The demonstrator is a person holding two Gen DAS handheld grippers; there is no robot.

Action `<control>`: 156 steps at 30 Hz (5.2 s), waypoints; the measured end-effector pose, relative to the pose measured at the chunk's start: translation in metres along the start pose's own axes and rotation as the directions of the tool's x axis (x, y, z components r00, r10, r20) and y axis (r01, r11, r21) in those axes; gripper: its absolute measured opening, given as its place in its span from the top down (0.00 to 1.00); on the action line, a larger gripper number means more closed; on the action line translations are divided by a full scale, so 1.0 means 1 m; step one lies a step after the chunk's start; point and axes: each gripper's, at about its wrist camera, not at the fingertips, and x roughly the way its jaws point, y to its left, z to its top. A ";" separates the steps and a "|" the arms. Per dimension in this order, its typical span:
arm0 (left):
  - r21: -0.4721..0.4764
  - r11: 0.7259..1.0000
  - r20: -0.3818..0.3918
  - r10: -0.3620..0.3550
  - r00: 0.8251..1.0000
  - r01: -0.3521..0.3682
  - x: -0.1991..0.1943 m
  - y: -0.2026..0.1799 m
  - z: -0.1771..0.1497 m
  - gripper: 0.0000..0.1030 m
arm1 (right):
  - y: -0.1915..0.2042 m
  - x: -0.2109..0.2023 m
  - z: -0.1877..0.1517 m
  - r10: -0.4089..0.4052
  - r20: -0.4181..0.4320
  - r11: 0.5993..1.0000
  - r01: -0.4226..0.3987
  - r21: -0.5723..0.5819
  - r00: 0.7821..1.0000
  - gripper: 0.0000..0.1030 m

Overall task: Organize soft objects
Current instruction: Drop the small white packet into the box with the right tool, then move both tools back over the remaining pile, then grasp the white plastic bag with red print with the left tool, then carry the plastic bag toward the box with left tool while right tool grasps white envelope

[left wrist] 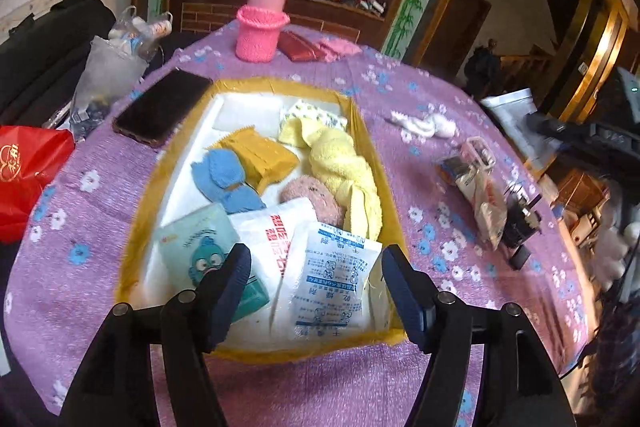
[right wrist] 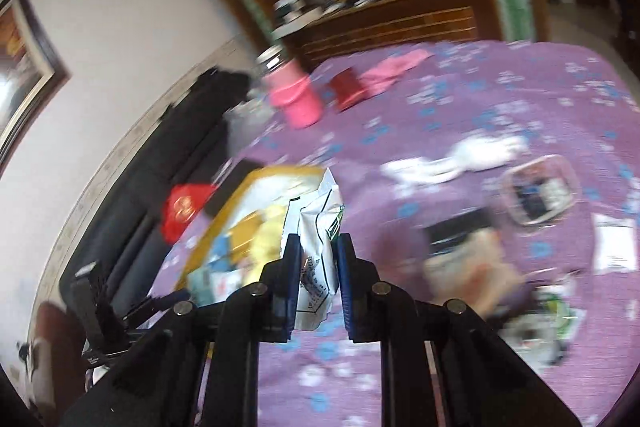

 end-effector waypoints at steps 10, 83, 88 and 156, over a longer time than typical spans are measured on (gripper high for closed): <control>-0.088 0.996 0.116 0.004 0.993 0.006 -0.044 0.046 -0.010 0.30 | 0.097 0.097 -0.016 0.129 -0.177 0.987 -0.144 -0.072 0.976 0.83; 0.355 0.934 -0.095 0.073 0.993 -0.034 0.049 -0.170 0.006 0.26 | -0.111 -0.086 -0.061 -0.355 0.174 0.935 0.352 0.053 0.918 0.27; 0.363 0.931 -0.142 0.016 0.990 0.037 0.079 -0.188 0.027 0.25 | -0.169 -0.084 -0.044 -0.357 0.151 0.924 0.325 0.202 0.922 0.27; 0.175 0.983 0.073 -0.067 0.995 0.053 0.026 -0.099 0.028 0.57 | -0.228 0.019 -0.021 -0.587 -0.172 0.789 0.607 0.093 0.791 0.79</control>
